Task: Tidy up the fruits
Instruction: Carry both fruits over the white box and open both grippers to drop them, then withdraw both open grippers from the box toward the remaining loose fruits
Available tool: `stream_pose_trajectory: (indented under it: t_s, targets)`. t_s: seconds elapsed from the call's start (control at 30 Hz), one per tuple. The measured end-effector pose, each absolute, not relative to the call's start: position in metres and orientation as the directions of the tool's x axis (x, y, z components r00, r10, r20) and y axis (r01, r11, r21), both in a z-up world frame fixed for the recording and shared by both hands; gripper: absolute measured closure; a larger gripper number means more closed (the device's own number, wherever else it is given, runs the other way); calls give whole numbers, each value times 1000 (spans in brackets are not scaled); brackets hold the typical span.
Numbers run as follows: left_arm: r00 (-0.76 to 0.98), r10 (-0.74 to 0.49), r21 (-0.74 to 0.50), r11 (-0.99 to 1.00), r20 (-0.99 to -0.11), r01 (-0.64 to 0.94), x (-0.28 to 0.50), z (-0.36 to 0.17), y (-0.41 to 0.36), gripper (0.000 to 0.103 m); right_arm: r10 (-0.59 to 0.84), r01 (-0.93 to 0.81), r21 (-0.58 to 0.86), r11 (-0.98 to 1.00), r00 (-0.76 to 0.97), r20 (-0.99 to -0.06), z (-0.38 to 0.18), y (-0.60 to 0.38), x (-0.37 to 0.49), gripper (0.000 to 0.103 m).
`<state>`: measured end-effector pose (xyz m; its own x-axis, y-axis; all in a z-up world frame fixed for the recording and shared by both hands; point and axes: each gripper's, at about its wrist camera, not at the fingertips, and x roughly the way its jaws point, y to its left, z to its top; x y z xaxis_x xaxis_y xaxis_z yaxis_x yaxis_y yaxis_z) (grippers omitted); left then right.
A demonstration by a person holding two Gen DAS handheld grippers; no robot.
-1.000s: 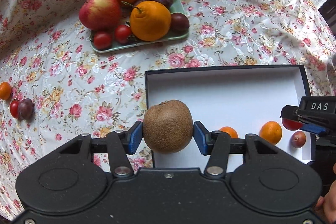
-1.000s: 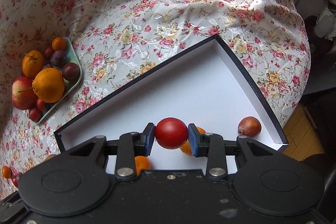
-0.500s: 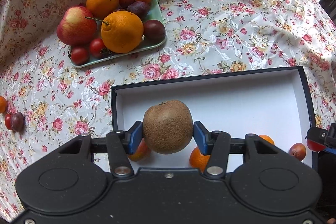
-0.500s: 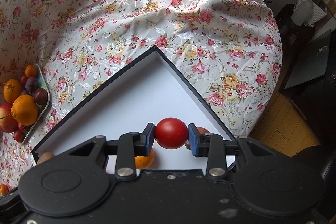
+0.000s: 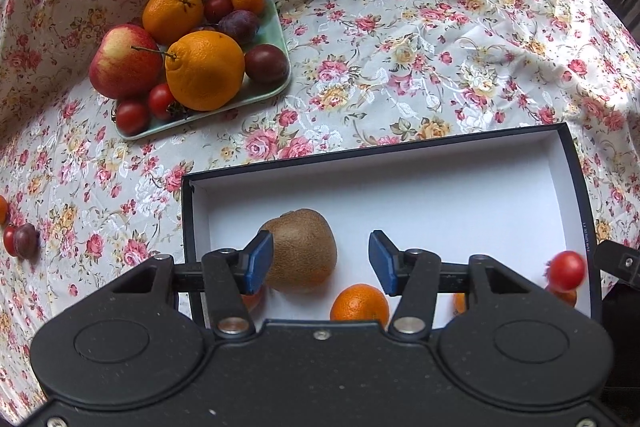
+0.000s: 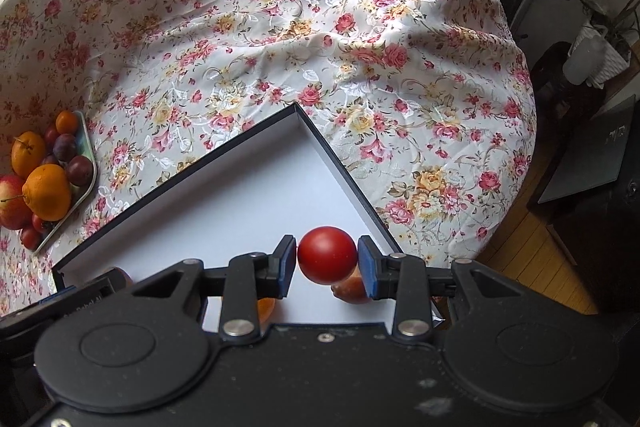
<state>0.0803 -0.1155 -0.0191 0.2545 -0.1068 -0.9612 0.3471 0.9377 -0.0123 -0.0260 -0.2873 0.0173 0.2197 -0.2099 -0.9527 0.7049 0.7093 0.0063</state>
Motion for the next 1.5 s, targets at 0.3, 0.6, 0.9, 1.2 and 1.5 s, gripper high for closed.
stream_pose_trajectory:
  t_s: [0.3,0.6,0.9,1.2,1.5]
  targets:
    - [253,-98,-7,942,-962,336,82,-17,-111,45,-218,718,10,696,224,-950,20,-286,-26,67]
    - [239,-82,0,945,-967,326,82,-19,-107,44,-187,703,-12,711,173,-967,11,-281,-21,67]
    - [217,-93,-18,945,-972,327,82,-19,-104,44,-173,693,-19,721,152,-973,8,-278,-17,67]
    - [211,-97,-25,947,-973,320,82,-17,-100,44,-159,682,-23,731,137,-978,5,-273,-12,67]
    - [210,-101,-37,957,-972,289,88,-14,-85,44,-134,655,-31,755,108,-985,-2,-262,-5,67]
